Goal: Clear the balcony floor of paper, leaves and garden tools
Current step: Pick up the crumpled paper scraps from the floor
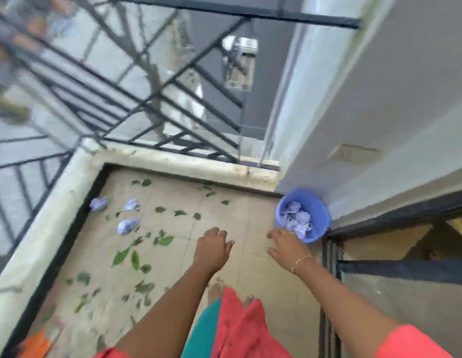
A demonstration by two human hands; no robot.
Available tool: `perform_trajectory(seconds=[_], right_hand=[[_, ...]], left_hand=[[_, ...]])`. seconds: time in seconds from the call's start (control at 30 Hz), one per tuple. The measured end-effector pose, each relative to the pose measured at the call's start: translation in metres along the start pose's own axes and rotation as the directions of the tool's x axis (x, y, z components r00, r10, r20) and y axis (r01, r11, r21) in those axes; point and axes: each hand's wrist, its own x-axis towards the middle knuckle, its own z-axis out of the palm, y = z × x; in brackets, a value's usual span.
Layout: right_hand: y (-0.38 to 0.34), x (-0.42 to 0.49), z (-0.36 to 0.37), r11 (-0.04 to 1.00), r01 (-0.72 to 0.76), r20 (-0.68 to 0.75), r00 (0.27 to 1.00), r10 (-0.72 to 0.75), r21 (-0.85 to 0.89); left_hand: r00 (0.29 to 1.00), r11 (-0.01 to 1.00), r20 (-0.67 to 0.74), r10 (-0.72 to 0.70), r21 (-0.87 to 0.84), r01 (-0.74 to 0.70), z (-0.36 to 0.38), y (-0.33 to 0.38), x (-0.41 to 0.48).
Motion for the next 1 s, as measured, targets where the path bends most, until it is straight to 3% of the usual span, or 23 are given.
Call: perform_trajectory(seconds=[0.2,0.47,0.6,0.7,1.0], right_hand=[[-0.118,-0.004,0.01,0.916,0.317,0.171,0.945,-0.281,-0.246],[-0.272,-0.047,0.072,0.682,0.624,0.374,0.779,-0.503,-0.381],[-0.323,-0.095,0.13,0.584,0.72,0.48,0.69,-0.542,-0.374],[-0.355,-0.138,0.173,0.47,0.795,0.572,0.604,-0.555,-0.383],[-0.423,-0.248,0.277,0.122,0.922,0.736,0.368,-0.568,-0.368]], left_hand=[[0.918,0.907,-0.075,-0.388,-0.209,0.366,0.015,-0.098,-0.114],[0.635,0.497,0.028,-0.772,-0.598,0.629,0.07,-0.171,-0.292],[0.512,0.294,0.114,-0.851,-0.705,0.646,0.11,-0.191,-0.385],[0.383,0.138,0.175,-0.907,-0.736,0.663,0.139,-0.191,-0.454],[0.001,-0.328,0.383,-0.924,-0.791,0.517,0.232,-0.169,-0.605]])
